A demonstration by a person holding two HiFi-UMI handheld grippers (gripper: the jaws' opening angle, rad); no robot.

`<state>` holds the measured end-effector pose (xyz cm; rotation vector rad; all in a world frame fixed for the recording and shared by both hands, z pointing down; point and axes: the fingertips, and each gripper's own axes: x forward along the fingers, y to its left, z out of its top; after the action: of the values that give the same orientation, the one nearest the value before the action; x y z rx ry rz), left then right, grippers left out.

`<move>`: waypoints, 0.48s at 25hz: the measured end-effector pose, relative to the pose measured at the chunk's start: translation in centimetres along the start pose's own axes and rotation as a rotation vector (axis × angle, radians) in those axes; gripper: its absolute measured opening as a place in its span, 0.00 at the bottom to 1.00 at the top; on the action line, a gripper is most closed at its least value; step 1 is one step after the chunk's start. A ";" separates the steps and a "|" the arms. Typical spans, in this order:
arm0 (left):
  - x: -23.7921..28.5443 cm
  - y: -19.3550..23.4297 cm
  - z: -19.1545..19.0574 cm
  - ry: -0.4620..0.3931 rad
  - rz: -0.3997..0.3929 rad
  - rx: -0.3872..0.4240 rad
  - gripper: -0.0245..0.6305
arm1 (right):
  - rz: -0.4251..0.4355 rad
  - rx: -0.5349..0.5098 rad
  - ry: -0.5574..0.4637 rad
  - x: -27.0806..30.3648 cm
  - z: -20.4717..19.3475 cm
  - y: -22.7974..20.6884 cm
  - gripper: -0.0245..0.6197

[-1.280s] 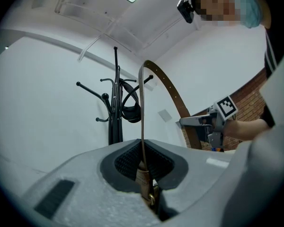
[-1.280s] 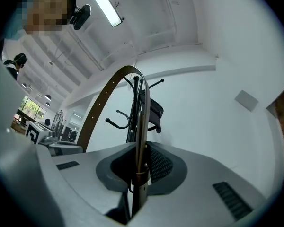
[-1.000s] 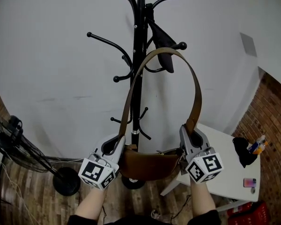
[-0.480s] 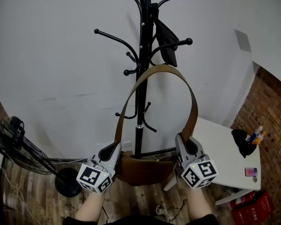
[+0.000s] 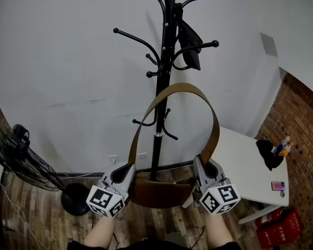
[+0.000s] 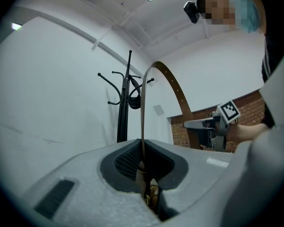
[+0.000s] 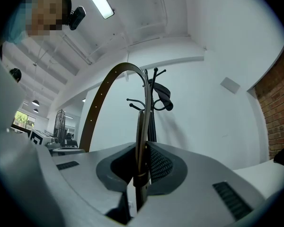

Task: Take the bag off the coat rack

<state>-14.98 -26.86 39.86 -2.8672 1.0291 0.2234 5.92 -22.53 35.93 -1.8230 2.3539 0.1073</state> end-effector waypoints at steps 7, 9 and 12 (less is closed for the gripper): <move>-1.5 -1.2 -1.4 0.036 0.026 -0.019 0.06 | 0.011 0.024 0.024 -1.6 -1.4 0.4 0.09; -1.8 -1.7 -1.6 0.044 0.039 -0.022 0.06 | 0.023 0.029 0.033 -2.1 -1.7 0.4 0.09; -2.2 -2.7 -1.8 0.051 0.058 -0.025 0.06 | 0.042 0.037 0.050 -2.9 -1.9 0.4 0.09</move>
<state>-14.76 -23.68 42.04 -2.8821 1.1273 0.1687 6.12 -19.96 38.32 -1.7804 2.4110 0.0236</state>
